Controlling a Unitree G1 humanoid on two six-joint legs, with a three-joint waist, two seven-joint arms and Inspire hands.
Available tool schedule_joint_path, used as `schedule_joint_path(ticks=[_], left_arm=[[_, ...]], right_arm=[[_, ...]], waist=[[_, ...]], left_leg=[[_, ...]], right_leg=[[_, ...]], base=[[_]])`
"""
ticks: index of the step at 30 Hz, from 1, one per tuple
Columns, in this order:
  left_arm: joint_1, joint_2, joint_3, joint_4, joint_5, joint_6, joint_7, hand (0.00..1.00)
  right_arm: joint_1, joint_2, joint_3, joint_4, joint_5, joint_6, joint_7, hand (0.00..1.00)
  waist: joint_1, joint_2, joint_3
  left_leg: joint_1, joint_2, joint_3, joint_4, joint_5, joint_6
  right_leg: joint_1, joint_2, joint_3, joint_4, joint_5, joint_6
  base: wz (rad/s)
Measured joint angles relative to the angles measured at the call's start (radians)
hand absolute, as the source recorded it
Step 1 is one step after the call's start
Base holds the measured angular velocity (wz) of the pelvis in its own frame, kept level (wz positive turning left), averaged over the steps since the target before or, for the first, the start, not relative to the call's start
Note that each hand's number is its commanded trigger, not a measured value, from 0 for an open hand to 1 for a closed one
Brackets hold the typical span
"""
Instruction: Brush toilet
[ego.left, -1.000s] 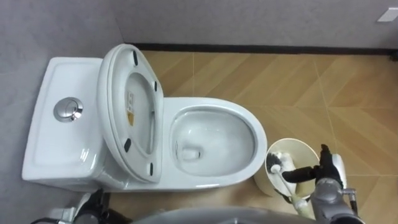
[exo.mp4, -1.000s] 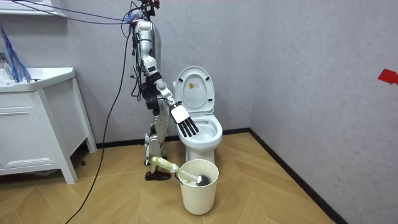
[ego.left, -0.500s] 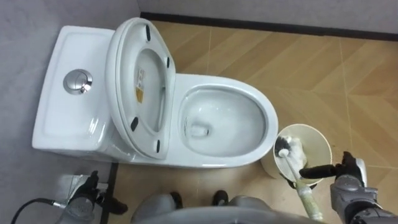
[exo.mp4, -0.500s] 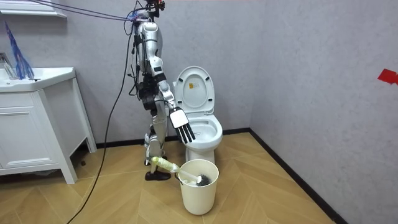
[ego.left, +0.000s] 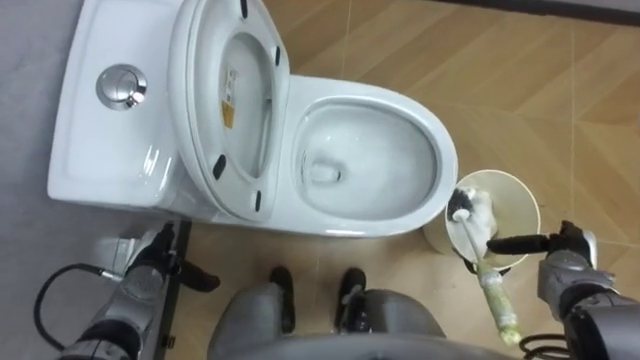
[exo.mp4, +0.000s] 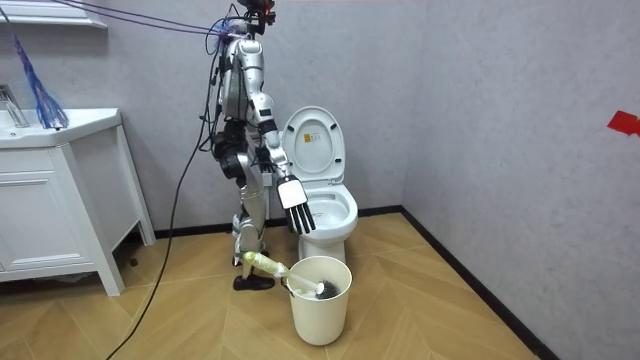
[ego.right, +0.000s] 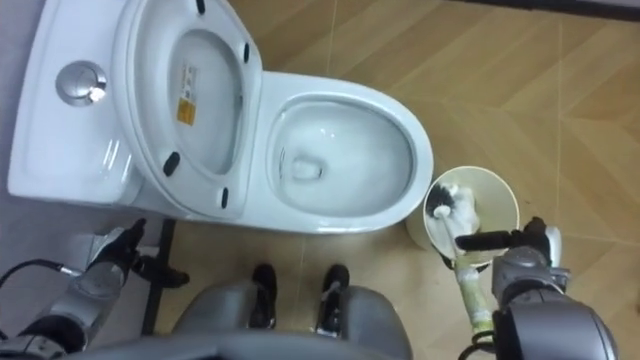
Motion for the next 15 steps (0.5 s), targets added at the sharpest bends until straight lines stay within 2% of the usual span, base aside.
schedule_joint_path(ticks=[7,12,15], left_arm=[[-0.013,0.008,-0.021,-0.004,-0.013,0.0,0.021,0.0],[-0.025,0.009,-0.035,-0.004,-0.014,0.003,0.042,0.0],[-0.053,0.01,-0.058,-0.012,-0.014,0.008,0.04,0.0]], right_arm=[[-0.012,-0.027,0.025,0.002,0.01,0.013,0.001,0.0],[-0.014,-0.038,0.032,0.002,0.03,0.033,0.053,0.0],[-0.026,-0.055,0.059,0.005,0.028,0.04,0.093,0.0]], waist=[[0.003,0.004,0.0023],[0.004,0.019,0.0071],[0.008,0.019,0.0068]], left_leg=[[-0.101,0.0,0.003,0.038,0.004,0.012],[-0.155,-0.002,0.0,0.062,0.004,0.013],[-0.202,-0.009,0.004,0.096,0.004,0.016]], right_leg=[[-0.113,-0.016,0.004,0.064,-0.005,-0.001],[-0.165,-0.019,0.006,0.095,-0.006,-0.001],[-0.227,-0.036,0.007,0.15,-0.021,-0.004]], base=[[0.0],[0.01],[0.01]])
